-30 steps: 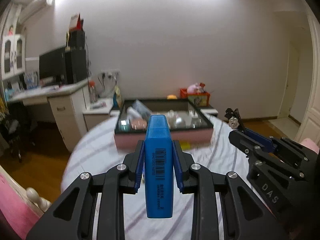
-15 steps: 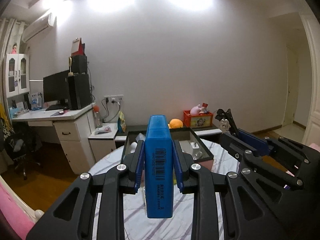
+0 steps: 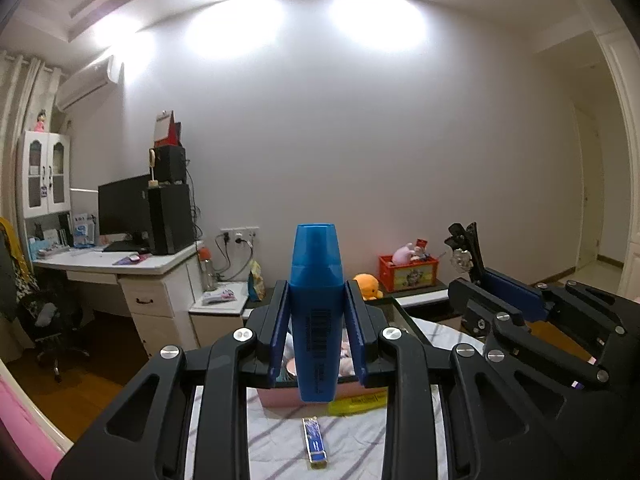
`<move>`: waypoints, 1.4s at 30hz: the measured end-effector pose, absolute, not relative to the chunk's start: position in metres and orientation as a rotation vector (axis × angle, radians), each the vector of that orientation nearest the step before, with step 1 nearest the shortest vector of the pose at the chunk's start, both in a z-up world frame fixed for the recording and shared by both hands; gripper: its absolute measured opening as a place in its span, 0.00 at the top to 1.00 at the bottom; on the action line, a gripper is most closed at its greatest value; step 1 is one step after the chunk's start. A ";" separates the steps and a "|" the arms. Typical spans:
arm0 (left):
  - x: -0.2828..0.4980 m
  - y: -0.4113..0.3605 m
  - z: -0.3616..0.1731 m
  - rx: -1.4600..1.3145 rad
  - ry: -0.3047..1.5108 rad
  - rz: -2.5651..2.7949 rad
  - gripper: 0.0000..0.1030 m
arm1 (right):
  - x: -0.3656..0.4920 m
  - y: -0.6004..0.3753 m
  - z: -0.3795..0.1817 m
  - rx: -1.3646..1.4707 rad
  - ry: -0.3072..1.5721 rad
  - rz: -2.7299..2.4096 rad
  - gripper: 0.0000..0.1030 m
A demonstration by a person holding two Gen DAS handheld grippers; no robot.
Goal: Organize rigid objects
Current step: 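Lift the highlighter and hair clip and carry them over the pink box, then open both tools to drop the highlighter and hair clip into the box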
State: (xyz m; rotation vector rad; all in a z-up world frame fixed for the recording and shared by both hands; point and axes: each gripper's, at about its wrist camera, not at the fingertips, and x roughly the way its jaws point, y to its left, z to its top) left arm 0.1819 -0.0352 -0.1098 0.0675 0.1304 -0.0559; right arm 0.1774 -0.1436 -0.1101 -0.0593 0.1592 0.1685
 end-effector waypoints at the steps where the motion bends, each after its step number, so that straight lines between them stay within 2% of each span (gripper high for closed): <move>1: 0.183 -0.036 -0.109 0.069 0.128 -0.055 0.74 | 0.178 -0.144 -0.109 -0.057 0.158 0.171 0.81; 11: 0.207 -0.044 -0.111 0.092 0.131 -0.047 0.74 | 0.199 -0.145 -0.110 -0.048 0.160 0.163 0.81; 19: 0.269 -0.054 -0.126 0.122 0.198 -0.064 0.74 | 0.253 -0.149 -0.121 -0.044 0.216 0.148 0.81; 31: 0.405 -0.066 -0.189 0.187 0.432 -0.070 0.74 | 0.377 -0.164 -0.181 -0.022 0.430 0.134 0.81; 37: 0.442 -0.070 -0.232 0.217 0.554 -0.052 0.74 | 0.418 -0.164 -0.228 -0.047 0.594 0.136 0.81; 42: 0.451 -0.064 -0.241 0.219 0.573 -0.015 0.70 | 0.426 -0.177 -0.241 -0.013 0.625 0.111 0.80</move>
